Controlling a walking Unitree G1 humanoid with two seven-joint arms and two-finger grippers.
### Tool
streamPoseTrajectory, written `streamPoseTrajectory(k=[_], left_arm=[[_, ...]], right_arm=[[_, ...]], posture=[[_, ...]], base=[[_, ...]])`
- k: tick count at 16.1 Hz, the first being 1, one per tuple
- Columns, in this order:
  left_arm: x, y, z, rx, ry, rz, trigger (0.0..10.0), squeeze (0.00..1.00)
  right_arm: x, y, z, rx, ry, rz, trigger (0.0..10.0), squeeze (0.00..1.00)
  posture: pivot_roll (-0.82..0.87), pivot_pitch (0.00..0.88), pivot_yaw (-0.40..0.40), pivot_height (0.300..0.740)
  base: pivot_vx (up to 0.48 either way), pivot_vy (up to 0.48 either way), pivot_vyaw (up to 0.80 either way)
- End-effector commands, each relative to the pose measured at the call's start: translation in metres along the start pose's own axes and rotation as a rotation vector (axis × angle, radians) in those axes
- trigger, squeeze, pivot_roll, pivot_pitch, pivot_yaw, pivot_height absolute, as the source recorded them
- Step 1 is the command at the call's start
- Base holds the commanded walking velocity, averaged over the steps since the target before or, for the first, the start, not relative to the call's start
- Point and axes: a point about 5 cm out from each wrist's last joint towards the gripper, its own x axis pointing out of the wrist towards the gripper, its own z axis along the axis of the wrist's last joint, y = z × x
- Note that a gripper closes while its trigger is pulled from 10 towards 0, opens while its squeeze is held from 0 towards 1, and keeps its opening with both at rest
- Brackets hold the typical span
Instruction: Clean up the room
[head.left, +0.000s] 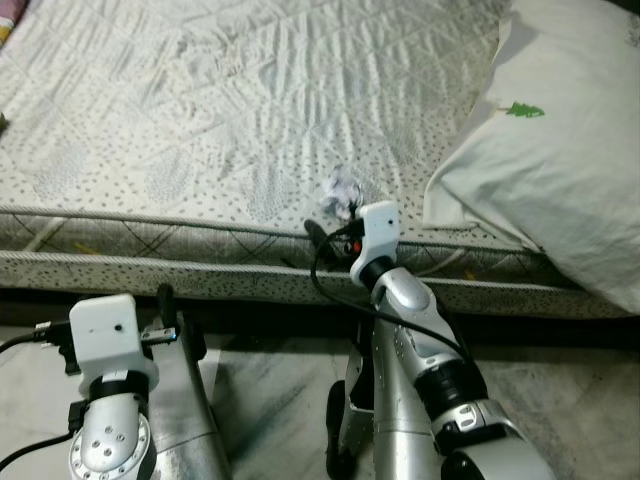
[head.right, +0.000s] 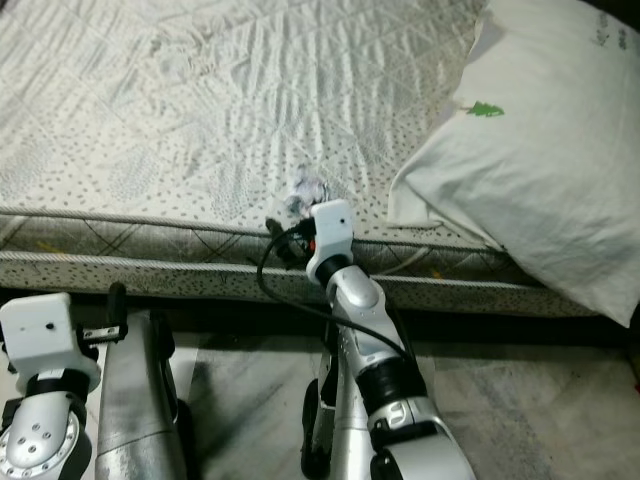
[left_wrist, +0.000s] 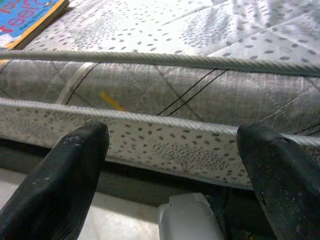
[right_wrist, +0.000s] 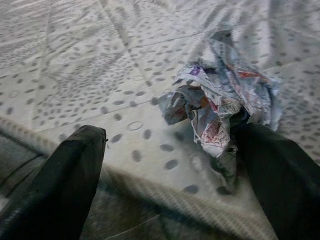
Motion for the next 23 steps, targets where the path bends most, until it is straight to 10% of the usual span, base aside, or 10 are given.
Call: streamPoseTrajectory(k=[1,16,22,23], left_arm=[[-0.001,0.001,0.002,0.01,-0.002,0.008,10.0,0.0],[-0.006,0.004,0.004,0.076,-0.034,0.012,10.0,0.0],[-0.007,0.002,0.004,0.077,-0.037,0.009,10.0,0.0],[-0.006,0.002,0.004,0.076,-0.038,0.008,10.0,0.0]], right_arm=[[0.0,-0.01,0.002,-0.01,-0.012,-0.043,10.0,0.0],[0.036,0.007,0.031,-0.006,-0.123,-0.087,10.0,0.0],[0.037,0.017,0.001,-0.116,0.061,-0.152,10.0,0.0],[0.037,0.015,-0.001,-0.107,0.079,-0.168,1.5,0.0]], posture=[[0.16,0.258,-0.133,0.44],[0.22,0.245,-0.15,0.44],[0.23,0.239,-0.157,0.44],[0.23,0.238,-0.158,0.44]], base=[[0.0,0.0,0.0],[0.0,0.0,0.0],[0.0,0.0,0.0],[0.0,0.0,0.0]])
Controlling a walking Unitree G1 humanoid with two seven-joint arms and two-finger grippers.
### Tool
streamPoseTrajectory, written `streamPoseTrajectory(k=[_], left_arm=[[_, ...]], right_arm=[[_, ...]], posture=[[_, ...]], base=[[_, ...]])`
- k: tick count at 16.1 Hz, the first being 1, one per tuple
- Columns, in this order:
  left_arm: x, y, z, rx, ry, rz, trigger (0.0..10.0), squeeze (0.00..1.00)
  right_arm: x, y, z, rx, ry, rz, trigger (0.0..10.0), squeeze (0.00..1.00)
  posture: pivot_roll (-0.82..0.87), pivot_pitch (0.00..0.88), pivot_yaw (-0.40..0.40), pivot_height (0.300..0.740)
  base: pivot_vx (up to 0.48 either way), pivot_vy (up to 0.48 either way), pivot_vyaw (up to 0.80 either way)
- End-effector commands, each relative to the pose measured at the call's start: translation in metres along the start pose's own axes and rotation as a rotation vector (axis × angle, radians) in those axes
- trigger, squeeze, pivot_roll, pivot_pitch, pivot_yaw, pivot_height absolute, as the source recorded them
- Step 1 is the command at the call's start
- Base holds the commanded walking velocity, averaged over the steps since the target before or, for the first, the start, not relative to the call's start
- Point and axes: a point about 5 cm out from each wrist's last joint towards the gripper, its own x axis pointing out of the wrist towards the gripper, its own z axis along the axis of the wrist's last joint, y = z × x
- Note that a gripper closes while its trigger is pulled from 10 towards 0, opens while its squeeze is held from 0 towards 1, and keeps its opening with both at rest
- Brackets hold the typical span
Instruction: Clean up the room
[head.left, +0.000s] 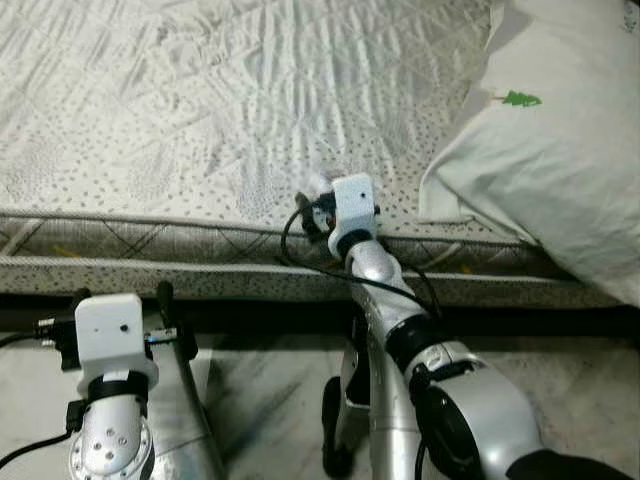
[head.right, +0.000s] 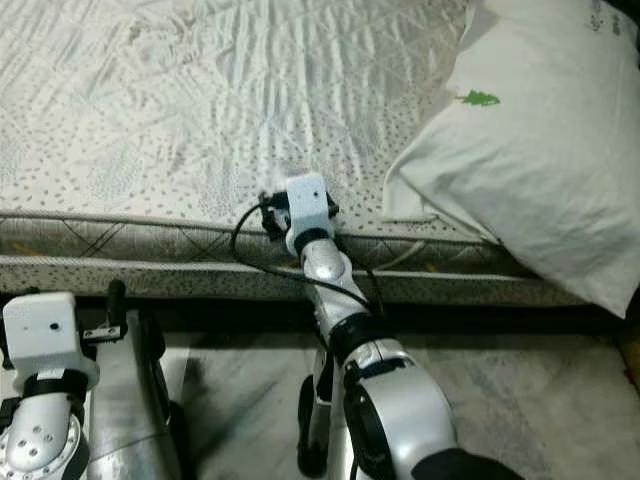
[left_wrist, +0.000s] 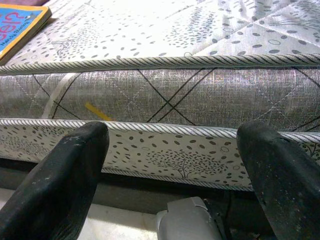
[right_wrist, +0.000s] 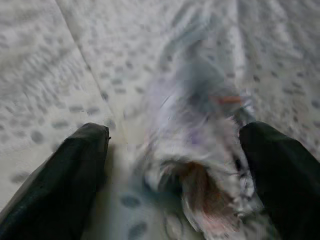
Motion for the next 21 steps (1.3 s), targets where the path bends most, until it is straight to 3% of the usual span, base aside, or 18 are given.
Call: streamPoseTrajectory(k=[1,10,15,16,17,18,19,21], left_arm=[[-0.001,0.0,0.002,0.0,-0.008,0.001,10.0,0.0],[0.012,-0.007,0.002,-0.024,-0.026,-0.009,10.0,0.0],[0.017,-0.008,0.001,-0.043,-0.03,0.001,10.0,0.0],[0.017,-0.008,0.002,-0.044,-0.032,0.001,10.0,0.0],[0.019,-0.009,0.003,-0.046,-0.036,0.001,10.0,0.0],[0.02,-0.009,0.003,-0.047,-0.037,0.0,10.0,0.0],[0.021,-0.009,0.003,-0.049,-0.039,-0.001,10.0,0.0],[0.024,-0.009,0.002,-0.054,-0.042,-0.001,10.0,0.0]], right_arm=[[-0.001,-0.002,-0.009,0.038,0.053,-0.016,0.0,0.0],[-0.004,-0.024,-0.016,0.072,0.079,-0.085,0.0,0.0],[-0.003,-0.023,-0.013,0.119,0.061,-0.07,0.2,0.0],[-0.003,-0.022,-0.012,0.142,0.054,-0.06,1.4,0.0],[-0.002,-0.021,-0.011,0.154,0.046,-0.039,4.4,0.0],[-0.002,-0.021,-0.01,0.157,0.045,-0.041,5.7,0.0],[-0.003,-0.022,-0.011,0.172,0.045,-0.047,4.3,0.0],[-0.003,-0.026,-0.011,0.198,0.04,-0.053,0.0,0.0]], posture=[[0.22,0.243,-0.157,0.44],[0.19,0.2,-0.145,0.44],[0.19,0.174,-0.143,0.44],[0.2,0.167,-0.141,0.44],[0.2,0.161,-0.138,0.44],[0.2,0.156,-0.135,0.44],[0.19,0.153,-0.134,0.44],[0.19,0.142,-0.133,0.44]], base=[[0.0,0.0,0.0],[0.0,0.0,0.0],[0.0,0.0,0.0],[0.0,0.0,0.0],[0.0,0.0,0.0],[0.0,0.0,0.0],[0.0,0.0,0.0],[0.0,0.0,0.0]])
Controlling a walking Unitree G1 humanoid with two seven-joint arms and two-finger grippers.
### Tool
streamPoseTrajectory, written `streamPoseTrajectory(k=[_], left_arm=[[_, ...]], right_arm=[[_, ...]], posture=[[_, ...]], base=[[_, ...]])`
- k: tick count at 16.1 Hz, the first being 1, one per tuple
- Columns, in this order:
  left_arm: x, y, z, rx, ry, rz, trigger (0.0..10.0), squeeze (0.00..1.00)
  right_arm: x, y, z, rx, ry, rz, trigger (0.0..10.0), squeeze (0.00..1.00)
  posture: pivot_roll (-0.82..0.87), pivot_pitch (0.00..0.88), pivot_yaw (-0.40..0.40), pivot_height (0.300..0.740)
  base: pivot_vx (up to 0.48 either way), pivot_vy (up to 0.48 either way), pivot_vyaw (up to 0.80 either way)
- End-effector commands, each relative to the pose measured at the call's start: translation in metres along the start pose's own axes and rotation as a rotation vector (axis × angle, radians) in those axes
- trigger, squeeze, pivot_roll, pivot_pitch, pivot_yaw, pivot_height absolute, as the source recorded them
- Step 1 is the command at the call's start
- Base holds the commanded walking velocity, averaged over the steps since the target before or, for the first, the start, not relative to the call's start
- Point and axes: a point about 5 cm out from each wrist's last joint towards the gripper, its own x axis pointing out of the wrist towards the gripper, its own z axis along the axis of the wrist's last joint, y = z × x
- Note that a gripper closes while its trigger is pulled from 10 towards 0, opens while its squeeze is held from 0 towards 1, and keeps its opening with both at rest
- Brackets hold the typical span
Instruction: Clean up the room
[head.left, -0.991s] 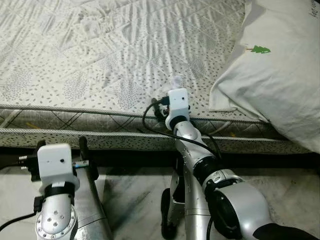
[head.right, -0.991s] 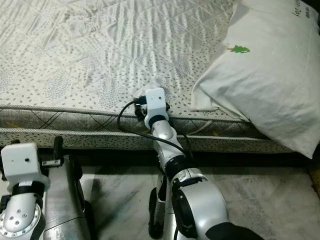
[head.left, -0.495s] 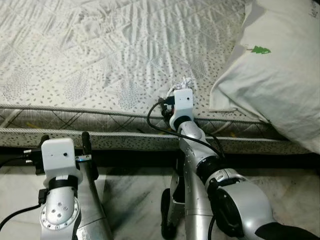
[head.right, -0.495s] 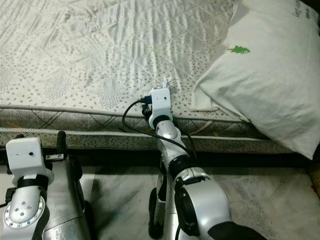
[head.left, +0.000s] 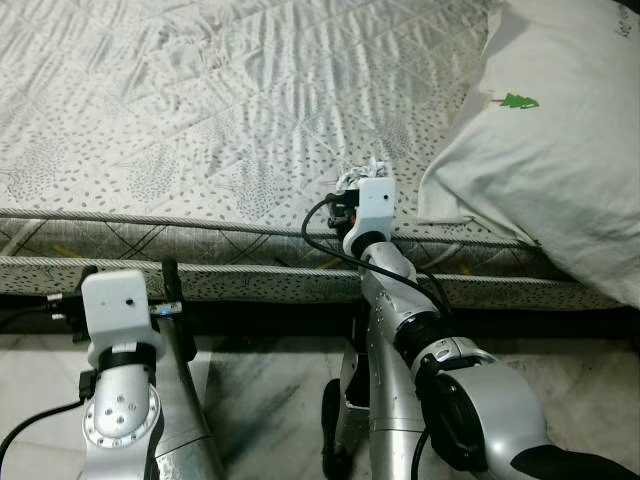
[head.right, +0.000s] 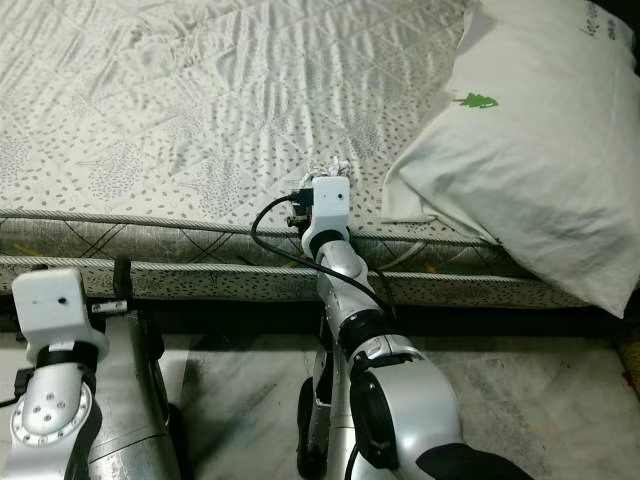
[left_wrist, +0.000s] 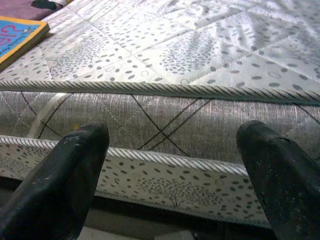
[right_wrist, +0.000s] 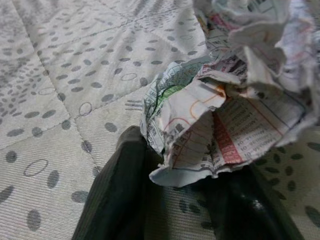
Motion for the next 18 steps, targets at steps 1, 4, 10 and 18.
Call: streamPoseTrajectory(k=[1,4,10,18], left_arm=[[-0.001,0.0,-0.005,-0.006,0.021,0.0,10.0,0.0],[0.001,-0.003,-0.008,-0.015,0.024,-0.006,10.0,0.0],[0.013,-0.018,-0.01,-0.074,0.01,-0.055,10.0,0.0],[0.017,-0.021,-0.011,-0.07,-0.007,-0.081,10.0,0.0]], right_arm=[[-0.002,-0.006,-0.005,0.016,0.016,-0.017,0.0,0.0],[-0.003,-0.011,-0.006,0.026,0.018,-0.03,0.0,0.0],[-0.011,-0.032,-0.003,0.028,-0.044,-0.055,0.0,0.0],[-0.036,-0.034,-0.02,-0.033,-0.066,0.082,10.0,1.0]], posture=[[0.19,0.135,-0.131,0.44],[0.18,0.107,-0.126,0.44],[0.13,0.048,-0.108,0.44],[0.12,0.04,-0.094,0.44]], base=[[0.0,0.0,0.0],[0.0,0.0,0.0],[0.0,0.0,0.0],[0.0,0.0,0.0]])
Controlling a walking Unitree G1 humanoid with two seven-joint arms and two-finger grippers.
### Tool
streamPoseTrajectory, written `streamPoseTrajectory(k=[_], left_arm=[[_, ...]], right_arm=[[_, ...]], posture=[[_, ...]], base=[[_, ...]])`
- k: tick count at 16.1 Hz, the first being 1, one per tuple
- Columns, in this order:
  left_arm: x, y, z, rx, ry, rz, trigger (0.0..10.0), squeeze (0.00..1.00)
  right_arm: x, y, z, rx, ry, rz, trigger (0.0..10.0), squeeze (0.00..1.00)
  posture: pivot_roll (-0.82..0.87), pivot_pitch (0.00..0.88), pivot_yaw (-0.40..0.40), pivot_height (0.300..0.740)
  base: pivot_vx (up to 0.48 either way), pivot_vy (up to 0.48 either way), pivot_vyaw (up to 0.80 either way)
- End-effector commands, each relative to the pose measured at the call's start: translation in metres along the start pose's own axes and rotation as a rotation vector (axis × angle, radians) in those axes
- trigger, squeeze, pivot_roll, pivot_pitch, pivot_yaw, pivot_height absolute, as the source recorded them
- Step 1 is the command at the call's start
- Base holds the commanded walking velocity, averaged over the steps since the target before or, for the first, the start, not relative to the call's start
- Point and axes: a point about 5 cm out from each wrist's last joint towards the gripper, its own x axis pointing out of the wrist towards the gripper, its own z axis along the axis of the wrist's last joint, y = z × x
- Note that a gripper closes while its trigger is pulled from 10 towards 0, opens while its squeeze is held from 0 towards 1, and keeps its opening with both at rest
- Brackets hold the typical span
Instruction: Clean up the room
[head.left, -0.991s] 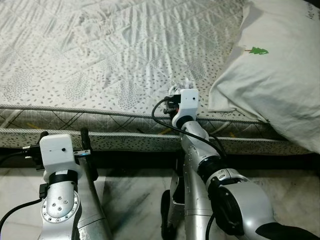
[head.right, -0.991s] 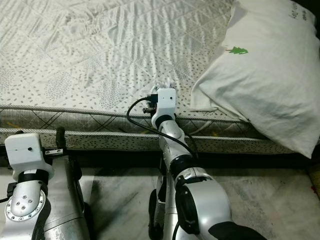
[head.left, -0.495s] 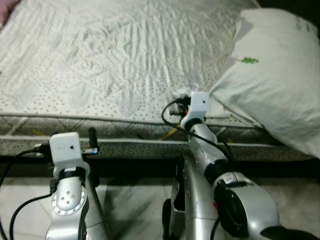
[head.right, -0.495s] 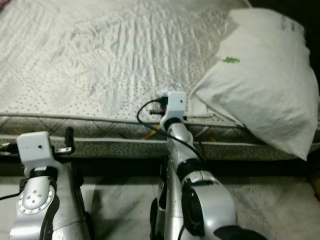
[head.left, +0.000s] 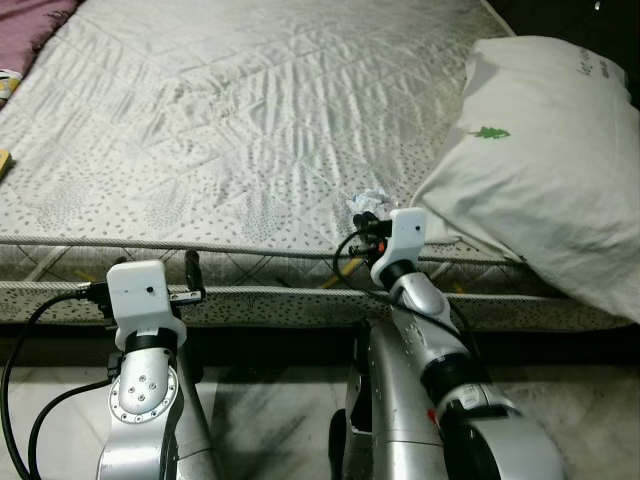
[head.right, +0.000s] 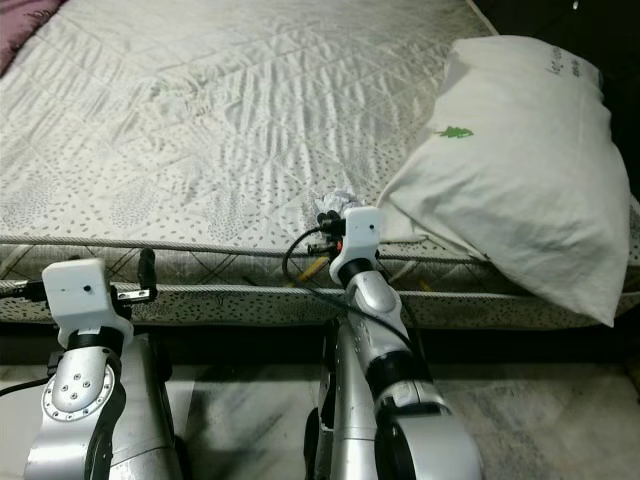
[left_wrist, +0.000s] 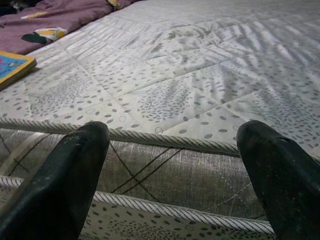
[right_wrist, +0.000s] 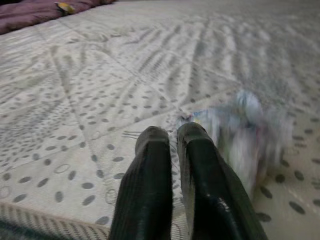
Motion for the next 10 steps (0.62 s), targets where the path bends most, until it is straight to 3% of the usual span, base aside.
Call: streamPoseTrajectory(k=[1,5,10], left_arm=[[-0.002,0.002,0.0,0.007,0.001,-0.005,10.0,0.0],[-0.006,0.001,-0.001,0.012,0.007,-0.012,10.0,0.0],[-0.008,-0.001,0.006,0.042,-0.01,-0.029,10.0,0.0]], right_arm=[[-0.007,-0.003,0.004,-0.034,-0.019,0.032,10.0,1.0],[-0.014,-0.002,0.02,-0.064,-0.106,0.062,10.0,1.0],[0.002,0.012,0.034,-0.091,-0.137,0.053,10.0,1.0]], posture=[[0.12,0.048,-0.096,0.44],[0.12,0.066,-0.094,0.44],[0.14,0.13,-0.083,0.44]], base=[[0.0,0.0,0.0],[0.0,0.0,0.0],[0.0,0.0,0.0]])
